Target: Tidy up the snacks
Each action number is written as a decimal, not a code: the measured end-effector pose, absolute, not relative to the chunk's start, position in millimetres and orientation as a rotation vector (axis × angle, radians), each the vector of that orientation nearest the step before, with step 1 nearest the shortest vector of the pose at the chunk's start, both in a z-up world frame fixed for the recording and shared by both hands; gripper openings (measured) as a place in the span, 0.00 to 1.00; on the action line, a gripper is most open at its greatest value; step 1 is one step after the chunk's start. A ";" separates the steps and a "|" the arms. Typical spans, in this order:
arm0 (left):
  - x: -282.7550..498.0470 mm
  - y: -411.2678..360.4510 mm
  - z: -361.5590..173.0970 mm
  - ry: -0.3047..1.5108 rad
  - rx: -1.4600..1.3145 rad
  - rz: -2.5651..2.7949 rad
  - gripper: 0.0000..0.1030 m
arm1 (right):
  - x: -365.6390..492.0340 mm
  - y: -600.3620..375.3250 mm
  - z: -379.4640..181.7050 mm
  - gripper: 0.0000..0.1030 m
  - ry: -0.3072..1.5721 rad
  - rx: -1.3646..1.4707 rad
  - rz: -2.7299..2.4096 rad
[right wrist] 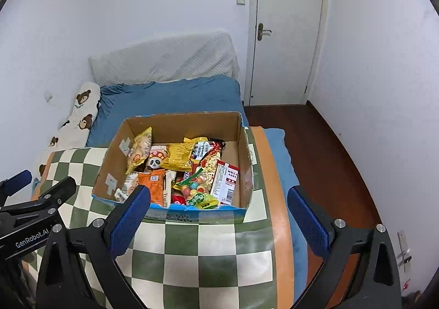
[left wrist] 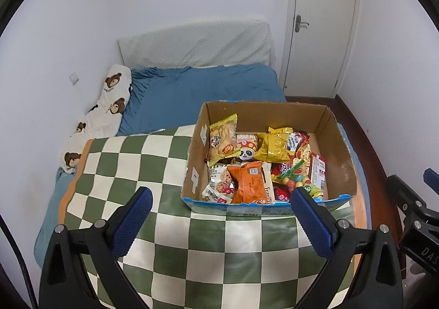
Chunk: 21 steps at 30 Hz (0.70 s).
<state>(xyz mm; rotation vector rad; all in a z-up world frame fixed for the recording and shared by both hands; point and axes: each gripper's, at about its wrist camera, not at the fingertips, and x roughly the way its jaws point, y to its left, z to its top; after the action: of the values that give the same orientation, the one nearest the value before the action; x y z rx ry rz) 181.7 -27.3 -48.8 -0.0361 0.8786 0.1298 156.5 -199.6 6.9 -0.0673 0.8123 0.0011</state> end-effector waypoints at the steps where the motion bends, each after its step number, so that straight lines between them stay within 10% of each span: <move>1: 184.6 -28.0 -51.3 0.884 -0.033 0.129 1.00 | 158.5 -199.3 4.4 0.99 0.818 -0.067 -0.004; 21: 203.1 -30.1 -81.4 0.958 -0.039 0.107 1.00 | 183.6 -200.8 -36.6 0.99 0.903 -0.074 -0.042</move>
<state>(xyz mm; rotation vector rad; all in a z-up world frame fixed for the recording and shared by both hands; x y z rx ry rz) 203.1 -30.1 -81.4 -0.0392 0.9577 0.1068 183.6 -200.8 -36.6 -0.0735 0.9026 -0.0416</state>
